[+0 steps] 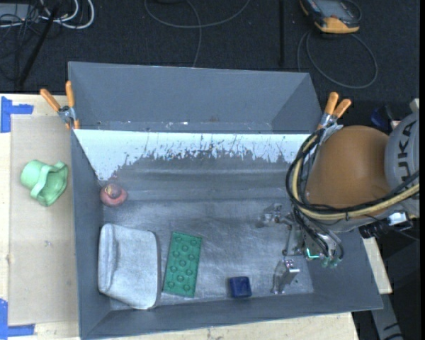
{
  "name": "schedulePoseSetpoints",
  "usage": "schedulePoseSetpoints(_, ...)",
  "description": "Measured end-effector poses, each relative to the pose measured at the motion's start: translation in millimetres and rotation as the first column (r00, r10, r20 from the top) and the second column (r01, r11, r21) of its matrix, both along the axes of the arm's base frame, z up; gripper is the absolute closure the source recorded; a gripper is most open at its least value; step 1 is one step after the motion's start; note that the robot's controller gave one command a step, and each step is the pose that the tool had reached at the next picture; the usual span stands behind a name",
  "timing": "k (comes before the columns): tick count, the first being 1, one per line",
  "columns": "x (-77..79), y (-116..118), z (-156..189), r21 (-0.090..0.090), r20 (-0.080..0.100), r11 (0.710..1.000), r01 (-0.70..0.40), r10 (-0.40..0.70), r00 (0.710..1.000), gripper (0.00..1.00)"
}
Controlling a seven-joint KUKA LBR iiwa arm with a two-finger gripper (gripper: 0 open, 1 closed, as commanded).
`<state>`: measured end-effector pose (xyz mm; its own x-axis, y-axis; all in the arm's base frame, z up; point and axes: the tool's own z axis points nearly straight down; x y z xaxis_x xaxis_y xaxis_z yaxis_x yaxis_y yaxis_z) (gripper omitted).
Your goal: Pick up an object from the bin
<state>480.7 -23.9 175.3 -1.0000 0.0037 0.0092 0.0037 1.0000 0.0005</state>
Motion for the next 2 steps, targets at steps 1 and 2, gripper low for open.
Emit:
schedulePoseSetpoints(1, -2.9, 62.7, -96.1, 0.004, 0.036, 0.989, 0.147, -0.147, 0.989, 0.0)
schedulePoseSetpoints(2, 1.5, 9.7, -102.7, 0.005, 0.025, 0.963, 0.27, -0.27, 0.962, 0.0)
